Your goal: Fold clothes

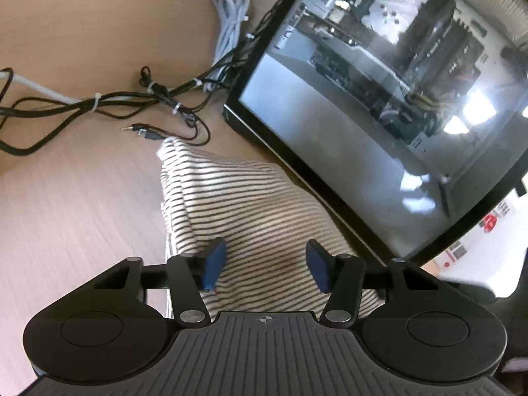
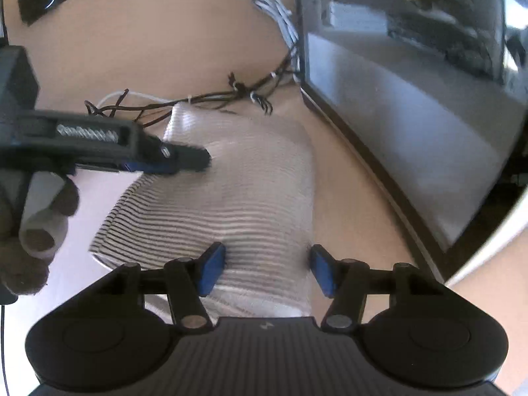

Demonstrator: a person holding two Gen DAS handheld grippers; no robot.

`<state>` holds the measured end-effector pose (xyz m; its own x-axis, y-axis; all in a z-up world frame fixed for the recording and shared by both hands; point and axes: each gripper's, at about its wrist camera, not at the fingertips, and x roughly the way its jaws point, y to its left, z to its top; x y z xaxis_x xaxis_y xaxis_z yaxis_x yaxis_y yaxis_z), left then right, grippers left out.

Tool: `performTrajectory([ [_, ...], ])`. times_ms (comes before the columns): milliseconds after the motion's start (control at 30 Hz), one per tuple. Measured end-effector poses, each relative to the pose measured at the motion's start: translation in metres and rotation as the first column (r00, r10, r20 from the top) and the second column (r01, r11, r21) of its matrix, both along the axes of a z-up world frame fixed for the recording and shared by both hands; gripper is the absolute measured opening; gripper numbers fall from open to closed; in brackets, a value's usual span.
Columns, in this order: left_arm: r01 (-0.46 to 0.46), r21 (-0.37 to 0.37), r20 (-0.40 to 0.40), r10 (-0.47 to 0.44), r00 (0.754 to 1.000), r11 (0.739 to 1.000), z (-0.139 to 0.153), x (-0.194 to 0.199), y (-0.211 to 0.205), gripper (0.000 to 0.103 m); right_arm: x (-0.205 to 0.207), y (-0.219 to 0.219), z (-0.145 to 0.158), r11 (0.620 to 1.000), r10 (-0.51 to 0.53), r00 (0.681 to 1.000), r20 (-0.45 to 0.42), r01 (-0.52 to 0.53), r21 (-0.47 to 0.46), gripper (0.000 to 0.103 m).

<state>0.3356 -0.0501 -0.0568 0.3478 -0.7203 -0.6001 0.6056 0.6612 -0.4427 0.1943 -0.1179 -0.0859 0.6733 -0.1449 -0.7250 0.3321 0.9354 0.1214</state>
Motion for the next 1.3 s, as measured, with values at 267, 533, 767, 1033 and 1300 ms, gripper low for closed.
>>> performTrajectory([
  [267,0.034,-0.047,0.058,-0.031,0.998,0.998,0.013,-0.040,0.030,0.051,-0.030,0.034,-0.009,0.995,-0.040,0.999,-0.018,0.038,-0.091,0.058],
  [533,0.054,0.021,0.065,-0.056,0.996,0.998,-0.014,-0.017,0.020,0.049,-0.013,0.055,0.005,0.983,-0.011,0.998,0.065,0.023,-0.185,0.059],
  [767,-0.066,0.029,0.086,0.064,0.994,0.997,-0.027,-0.031,0.050,0.069,0.017,0.055,-0.028,0.987,-0.013,0.998,-0.056,0.004,-0.162,0.087],
  [1033,-0.184,0.103,0.252,0.153,0.956,0.978,-0.002,-0.130,0.080,0.100,-0.052,0.067,0.009,0.987,-0.131,0.983,0.126,0.141,-0.074,0.103],
  [1300,-0.436,0.115,0.314,0.384,0.868,0.892,0.002,-0.231,0.094,0.103,-0.142,0.113,0.008,0.959,-0.146,0.958,0.248,0.198,-0.203,0.103],
])
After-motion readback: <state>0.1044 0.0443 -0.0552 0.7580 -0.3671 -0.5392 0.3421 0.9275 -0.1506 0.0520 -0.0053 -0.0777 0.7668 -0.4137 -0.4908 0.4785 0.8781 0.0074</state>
